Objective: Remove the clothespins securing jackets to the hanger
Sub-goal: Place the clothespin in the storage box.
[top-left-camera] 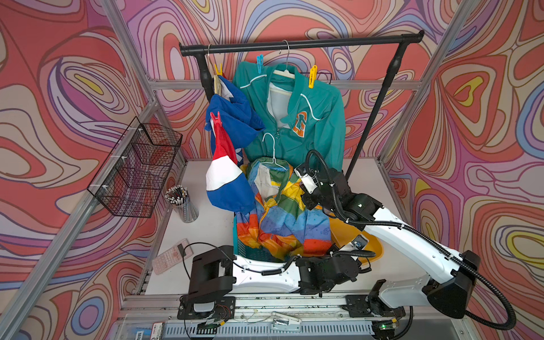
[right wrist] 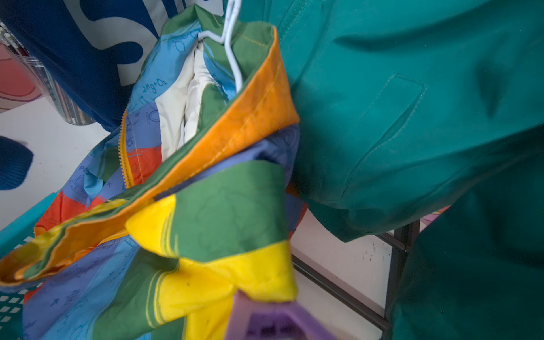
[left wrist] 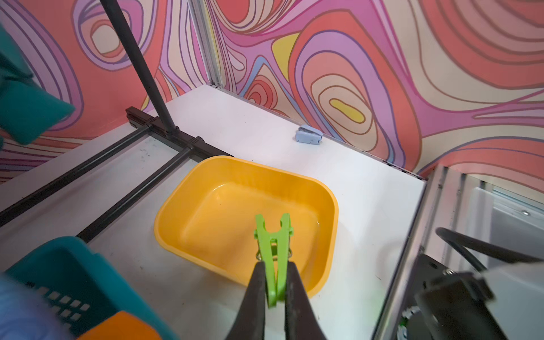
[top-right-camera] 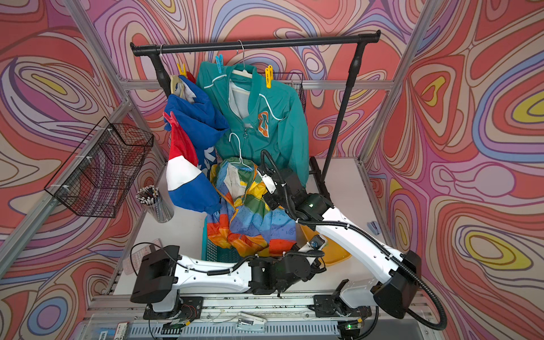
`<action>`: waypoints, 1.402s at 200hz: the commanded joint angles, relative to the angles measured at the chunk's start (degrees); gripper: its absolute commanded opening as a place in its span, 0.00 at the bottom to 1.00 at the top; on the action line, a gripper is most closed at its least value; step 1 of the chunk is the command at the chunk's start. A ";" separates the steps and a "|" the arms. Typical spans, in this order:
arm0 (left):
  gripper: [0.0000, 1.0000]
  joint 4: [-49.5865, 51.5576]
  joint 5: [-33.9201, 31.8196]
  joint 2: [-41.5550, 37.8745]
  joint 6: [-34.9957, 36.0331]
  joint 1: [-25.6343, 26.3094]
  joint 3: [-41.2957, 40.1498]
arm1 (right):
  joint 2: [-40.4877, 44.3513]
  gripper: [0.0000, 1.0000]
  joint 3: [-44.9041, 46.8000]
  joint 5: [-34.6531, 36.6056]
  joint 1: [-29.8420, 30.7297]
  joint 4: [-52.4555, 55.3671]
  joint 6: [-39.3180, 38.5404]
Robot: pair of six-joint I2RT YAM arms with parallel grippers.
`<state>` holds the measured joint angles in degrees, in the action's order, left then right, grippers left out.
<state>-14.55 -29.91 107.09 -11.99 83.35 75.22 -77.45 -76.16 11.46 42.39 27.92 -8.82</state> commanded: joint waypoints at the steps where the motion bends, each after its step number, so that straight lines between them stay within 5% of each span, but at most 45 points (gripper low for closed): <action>1: 0.00 0.43 2.67 5.91 1.51 -1.19 4.95 | 2.80 0.00 0.00 -0.32 -0.38 -4.08 1.49; 102: 0.00 14.76 3.10 20.03 -4.12 -5.30 16.99 | 4.84 0.00 1.54 -0.75 -0.42 -4.47 2.05; 142: 0.32 17.50 4.14 19.53 -5.36 -5.39 17.34 | 5.21 0.00 2.02 -0.59 -0.49 -4.28 2.22; 187: 0.57 17.02 5.25 17.62 -5.84 -5.32 16.95 | 5.46 0.00 2.20 0.04 -0.50 -4.19 2.20; 248: 0.66 7.06 7.95 5.53 -5.49 -3.53 6.41 | 5.66 0.00 1.99 0.55 -0.49 -4.02 1.70; 280: 0.73 2.31 1.64 -2.02 0.38 2.02 0.41 | 5.82 0.00 2.85 0.15 -0.48 -5.10 1.70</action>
<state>-5.76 -23.99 110.65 -15.81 81.03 78.87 -73.58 -73.84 10.92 42.39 27.86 -7.79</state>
